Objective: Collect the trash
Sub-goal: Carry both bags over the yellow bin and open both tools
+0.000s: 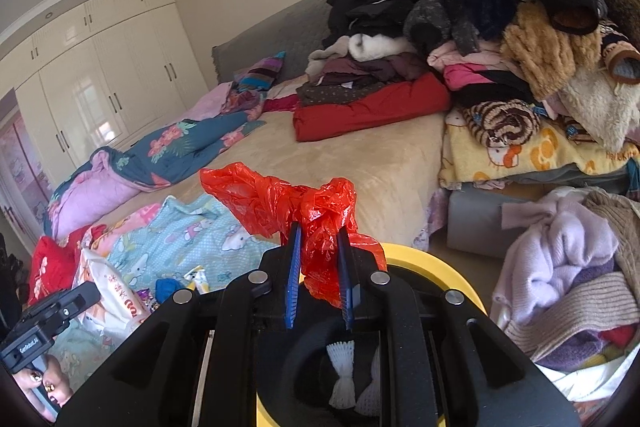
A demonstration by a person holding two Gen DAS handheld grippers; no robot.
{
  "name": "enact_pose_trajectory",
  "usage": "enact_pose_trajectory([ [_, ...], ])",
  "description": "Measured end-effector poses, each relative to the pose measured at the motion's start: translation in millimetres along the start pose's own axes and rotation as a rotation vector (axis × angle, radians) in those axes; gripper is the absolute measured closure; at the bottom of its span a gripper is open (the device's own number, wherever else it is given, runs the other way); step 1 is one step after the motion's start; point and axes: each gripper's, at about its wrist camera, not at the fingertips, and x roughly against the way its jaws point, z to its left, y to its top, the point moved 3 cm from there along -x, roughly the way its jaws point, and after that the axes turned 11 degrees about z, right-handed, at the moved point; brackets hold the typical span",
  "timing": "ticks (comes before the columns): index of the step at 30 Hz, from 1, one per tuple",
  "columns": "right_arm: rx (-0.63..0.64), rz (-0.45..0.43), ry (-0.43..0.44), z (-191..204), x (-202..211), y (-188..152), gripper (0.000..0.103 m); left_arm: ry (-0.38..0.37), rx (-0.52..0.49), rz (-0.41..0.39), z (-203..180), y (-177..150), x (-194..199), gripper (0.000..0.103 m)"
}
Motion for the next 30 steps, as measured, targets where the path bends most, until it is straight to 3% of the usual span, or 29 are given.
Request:
enact_pose_trajectory([
  [10, -0.075, 0.013, -0.045, -39, -1, -11, 0.087, -0.023, -0.035, 0.065, -20, -8, -32, 0.090],
  [30, -0.134, 0.110, -0.083, -65, -30, -33, 0.087, -0.027, -0.101, 0.189, -43, -32, -91, 0.090],
])
